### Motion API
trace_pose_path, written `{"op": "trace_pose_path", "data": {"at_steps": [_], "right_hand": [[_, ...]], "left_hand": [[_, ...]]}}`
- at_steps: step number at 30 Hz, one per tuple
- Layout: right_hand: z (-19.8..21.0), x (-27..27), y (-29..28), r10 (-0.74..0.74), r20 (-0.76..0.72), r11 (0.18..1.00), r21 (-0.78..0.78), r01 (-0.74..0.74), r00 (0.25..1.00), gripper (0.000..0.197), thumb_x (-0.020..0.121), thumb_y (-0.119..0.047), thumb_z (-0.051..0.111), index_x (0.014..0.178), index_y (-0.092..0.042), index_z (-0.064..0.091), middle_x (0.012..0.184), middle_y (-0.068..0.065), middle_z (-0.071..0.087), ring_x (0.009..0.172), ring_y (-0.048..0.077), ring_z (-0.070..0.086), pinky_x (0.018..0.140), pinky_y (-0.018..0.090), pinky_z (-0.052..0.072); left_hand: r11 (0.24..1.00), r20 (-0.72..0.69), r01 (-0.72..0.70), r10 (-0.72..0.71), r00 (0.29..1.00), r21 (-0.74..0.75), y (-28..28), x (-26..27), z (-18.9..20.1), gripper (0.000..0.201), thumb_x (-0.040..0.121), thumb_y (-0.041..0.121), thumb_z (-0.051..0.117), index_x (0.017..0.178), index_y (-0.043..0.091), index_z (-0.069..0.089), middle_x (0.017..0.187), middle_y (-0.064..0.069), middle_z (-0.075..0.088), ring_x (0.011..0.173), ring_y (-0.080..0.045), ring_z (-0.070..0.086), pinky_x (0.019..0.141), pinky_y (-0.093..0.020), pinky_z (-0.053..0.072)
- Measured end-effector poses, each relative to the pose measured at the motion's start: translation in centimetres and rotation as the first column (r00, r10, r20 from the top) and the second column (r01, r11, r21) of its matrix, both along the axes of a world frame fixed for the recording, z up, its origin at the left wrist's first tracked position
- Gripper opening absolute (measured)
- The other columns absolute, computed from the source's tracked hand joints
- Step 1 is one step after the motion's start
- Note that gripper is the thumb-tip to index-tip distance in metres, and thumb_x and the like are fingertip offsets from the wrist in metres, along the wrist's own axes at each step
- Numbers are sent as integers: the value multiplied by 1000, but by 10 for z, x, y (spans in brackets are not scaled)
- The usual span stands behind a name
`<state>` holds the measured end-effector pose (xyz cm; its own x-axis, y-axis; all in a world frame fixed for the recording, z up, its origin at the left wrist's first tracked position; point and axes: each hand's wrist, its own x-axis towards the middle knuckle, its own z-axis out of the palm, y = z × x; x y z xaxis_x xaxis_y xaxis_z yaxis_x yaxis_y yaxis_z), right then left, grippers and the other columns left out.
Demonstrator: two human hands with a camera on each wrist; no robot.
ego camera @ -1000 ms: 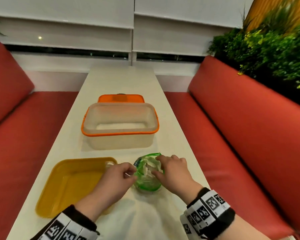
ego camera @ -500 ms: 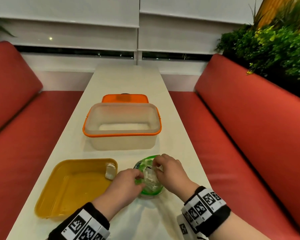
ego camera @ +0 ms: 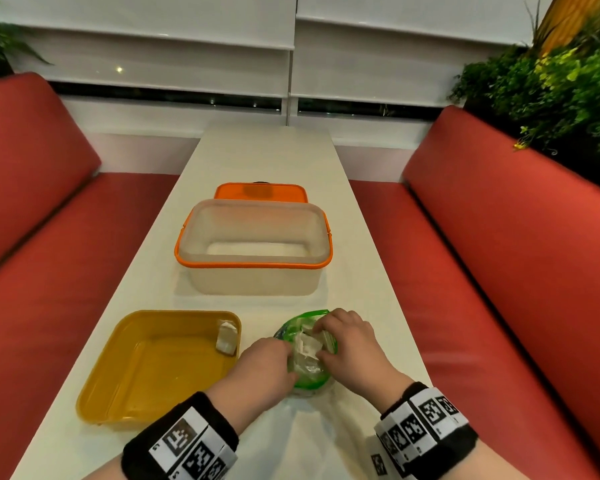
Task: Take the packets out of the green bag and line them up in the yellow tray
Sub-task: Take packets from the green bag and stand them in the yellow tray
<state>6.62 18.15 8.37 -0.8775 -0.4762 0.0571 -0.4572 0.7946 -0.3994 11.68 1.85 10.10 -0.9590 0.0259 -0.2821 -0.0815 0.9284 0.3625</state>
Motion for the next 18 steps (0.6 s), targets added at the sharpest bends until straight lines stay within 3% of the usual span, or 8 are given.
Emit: {"op": "trace_pose_path", "data": {"at_steps": [5,7,9,12,14,18], "right_hand": [[3,-1,-11,162,-92,985,74,-155,983,45,80,-25,44,124,-31,53,124,-8,51,111,20,43,85,34,30],[2,-6,-19,249,-116,957,179,-226,962,35,79,-26,43,109,-28,63,120,-3,57,106,26,49,80,39,35],[1,-11,-23,277,-134,940,243,-239,951,18,76,-25,55,88,-24,69,110,-1,62,100,30,54,76,41,38],[4,-17,-22,272,-177,946,232,-228,946,7,67,-25,64,73,-26,68,93,-6,65,84,25,59,66,38,41],[6,-18,-20,266,-192,954,190,-230,945,7,67,-23,65,73,-26,67,91,-8,65,84,24,59,68,36,39],[15,-18,-17,248,-145,968,79,-238,958,16,81,-21,54,90,-19,67,102,-7,62,103,20,48,83,34,25]], "left_hand": [[1000,-27,-18,18,999,-14,0,-1,1,30,86,32,60,112,18,64,113,-4,64,107,-21,58,87,-26,45],[1000,-29,-16,16,999,-21,1,-1,2,30,86,30,60,113,17,63,112,-5,65,107,-22,58,87,-27,45],[999,-28,-29,28,999,-14,0,1,2,28,86,29,60,111,17,64,110,-5,66,105,-22,59,85,-27,45],[997,-31,-62,63,998,39,-2,2,3,25,84,30,62,106,18,65,109,-3,67,102,-21,60,85,-28,48],[995,-33,-74,76,997,70,-3,3,4,24,84,29,62,105,18,65,108,-3,67,100,-21,60,83,-27,48],[991,-46,-84,89,995,105,-5,5,4,28,83,32,64,108,19,64,110,-2,66,102,-20,60,84,-27,48]]}}
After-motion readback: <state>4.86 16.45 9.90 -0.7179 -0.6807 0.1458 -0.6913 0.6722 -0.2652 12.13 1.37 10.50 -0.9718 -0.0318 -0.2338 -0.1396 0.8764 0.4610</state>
